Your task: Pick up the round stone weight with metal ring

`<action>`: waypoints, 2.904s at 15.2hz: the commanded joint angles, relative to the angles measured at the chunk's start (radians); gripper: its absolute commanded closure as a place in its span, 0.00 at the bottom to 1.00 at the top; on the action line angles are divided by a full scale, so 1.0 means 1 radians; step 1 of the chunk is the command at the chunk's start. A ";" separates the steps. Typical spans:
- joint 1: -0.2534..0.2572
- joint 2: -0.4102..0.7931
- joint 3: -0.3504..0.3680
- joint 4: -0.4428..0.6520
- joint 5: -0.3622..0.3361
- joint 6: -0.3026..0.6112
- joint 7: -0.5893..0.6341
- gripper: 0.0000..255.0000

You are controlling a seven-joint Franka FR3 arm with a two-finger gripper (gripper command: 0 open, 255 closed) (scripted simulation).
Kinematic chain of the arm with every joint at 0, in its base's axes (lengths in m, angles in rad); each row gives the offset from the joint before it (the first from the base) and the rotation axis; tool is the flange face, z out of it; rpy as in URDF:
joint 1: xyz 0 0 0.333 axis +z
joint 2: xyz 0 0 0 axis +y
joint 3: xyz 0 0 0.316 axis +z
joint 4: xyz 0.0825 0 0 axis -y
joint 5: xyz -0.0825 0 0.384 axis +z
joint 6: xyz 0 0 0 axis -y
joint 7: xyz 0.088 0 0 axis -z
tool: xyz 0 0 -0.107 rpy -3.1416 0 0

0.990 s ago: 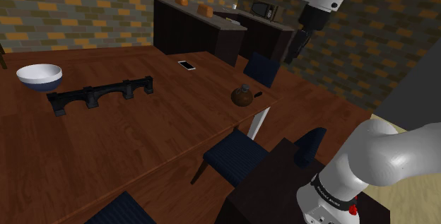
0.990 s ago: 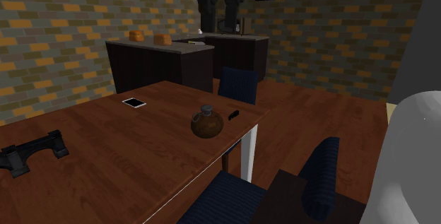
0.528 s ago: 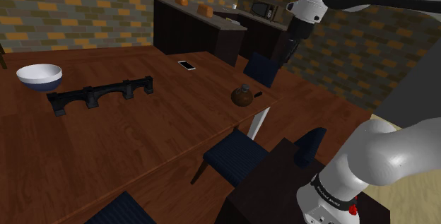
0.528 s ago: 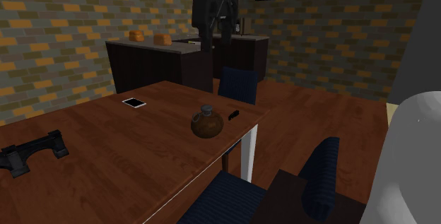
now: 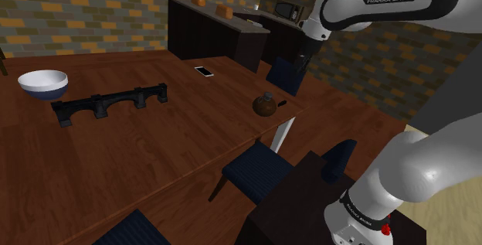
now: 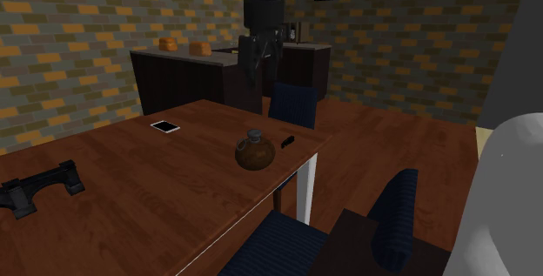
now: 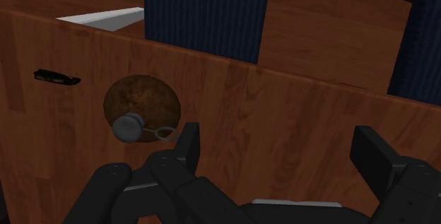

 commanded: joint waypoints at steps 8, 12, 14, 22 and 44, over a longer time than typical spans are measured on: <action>-0.021 0.294 -0.101 0.093 0.023 0.196 -0.137 0.00; -0.034 0.442 -0.133 0.171 0.065 0.260 -0.208 0.00; -0.045 0.518 -0.143 0.218 0.092 0.285 -0.245 0.00; -0.121 0.830 -0.144 0.459 0.204 0.335 -0.377 0.00; -0.164 0.993 -0.120 0.541 0.254 0.409 -0.420 1.00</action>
